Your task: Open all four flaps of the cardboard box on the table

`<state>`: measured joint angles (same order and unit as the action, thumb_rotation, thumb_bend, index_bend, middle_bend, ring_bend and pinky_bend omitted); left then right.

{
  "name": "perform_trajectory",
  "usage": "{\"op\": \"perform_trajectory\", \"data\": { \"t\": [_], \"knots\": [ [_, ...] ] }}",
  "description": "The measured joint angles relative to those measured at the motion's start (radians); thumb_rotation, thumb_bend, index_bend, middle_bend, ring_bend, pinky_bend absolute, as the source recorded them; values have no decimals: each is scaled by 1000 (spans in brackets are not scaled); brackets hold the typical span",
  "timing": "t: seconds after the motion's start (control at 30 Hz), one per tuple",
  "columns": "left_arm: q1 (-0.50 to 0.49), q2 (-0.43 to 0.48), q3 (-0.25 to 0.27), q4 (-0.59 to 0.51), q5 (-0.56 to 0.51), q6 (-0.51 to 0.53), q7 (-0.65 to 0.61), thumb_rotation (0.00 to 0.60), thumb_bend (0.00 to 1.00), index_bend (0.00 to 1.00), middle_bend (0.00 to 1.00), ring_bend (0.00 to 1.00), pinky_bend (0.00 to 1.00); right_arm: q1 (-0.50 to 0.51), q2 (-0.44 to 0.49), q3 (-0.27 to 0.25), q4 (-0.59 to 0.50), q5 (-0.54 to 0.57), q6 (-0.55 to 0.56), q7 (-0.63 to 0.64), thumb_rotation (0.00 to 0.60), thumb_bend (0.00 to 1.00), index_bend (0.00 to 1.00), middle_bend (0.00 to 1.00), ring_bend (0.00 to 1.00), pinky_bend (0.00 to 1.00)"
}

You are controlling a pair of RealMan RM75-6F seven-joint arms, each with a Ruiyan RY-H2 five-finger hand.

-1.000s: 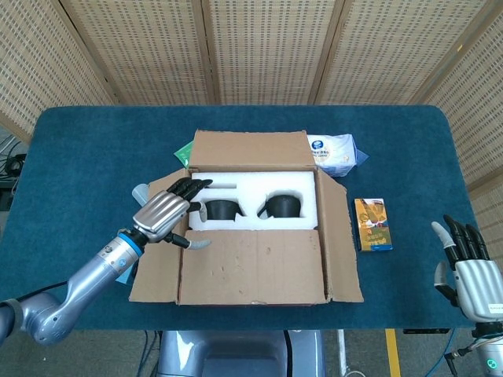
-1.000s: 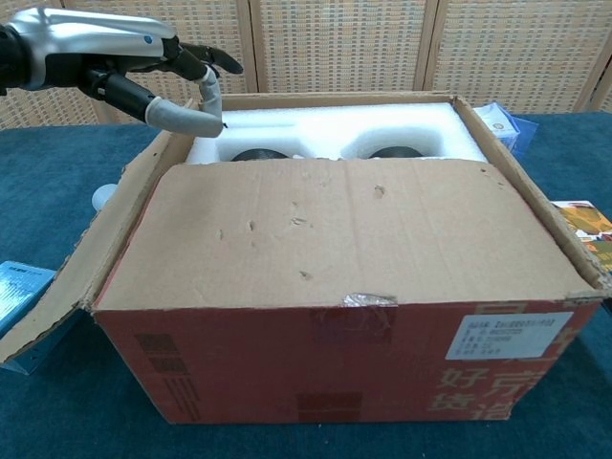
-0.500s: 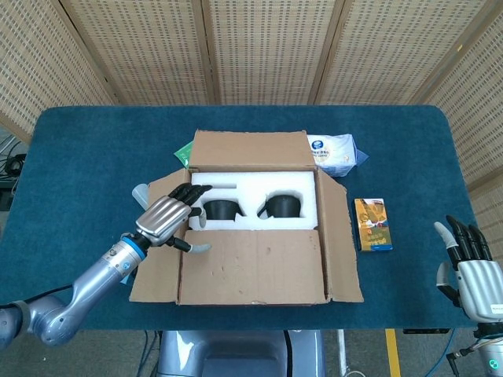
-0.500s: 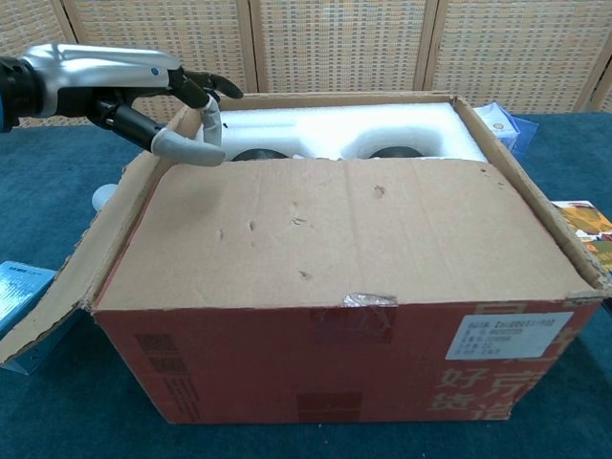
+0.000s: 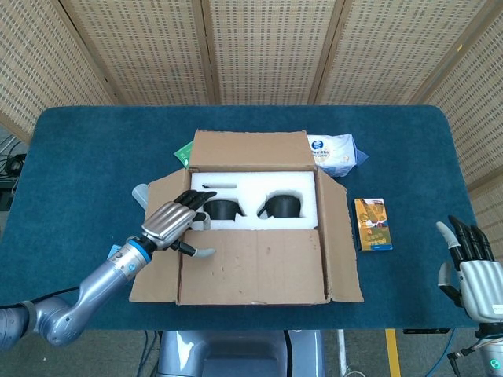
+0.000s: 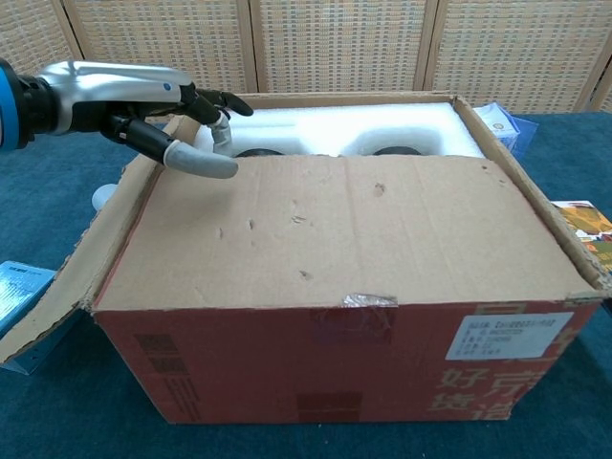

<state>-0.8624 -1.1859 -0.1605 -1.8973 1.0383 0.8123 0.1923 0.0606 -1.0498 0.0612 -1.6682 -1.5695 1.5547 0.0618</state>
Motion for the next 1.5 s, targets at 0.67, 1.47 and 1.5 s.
{"op": "perform_trajectory", "data": {
  "t": [0.67,1.47,1.5],
  "knots": [
    [9,103,-37,-76,67,-93,-212,151,0,538,0,0,0,-4,-1,3,1,0,6,1,600,802,0,1,0,0],
    [95,334,-70,-265,432,-57,-525,85,0,536,0,0,0,-6,3,2,-17,-10,11,-17,600,802,0,1,0,0],
    [97,342,-69,-270,447,-53,-537,84,0,535,0,0,0,-6,3,2,-18,-11,11,-17,600,802,0,1,0,0]
  ]
}}
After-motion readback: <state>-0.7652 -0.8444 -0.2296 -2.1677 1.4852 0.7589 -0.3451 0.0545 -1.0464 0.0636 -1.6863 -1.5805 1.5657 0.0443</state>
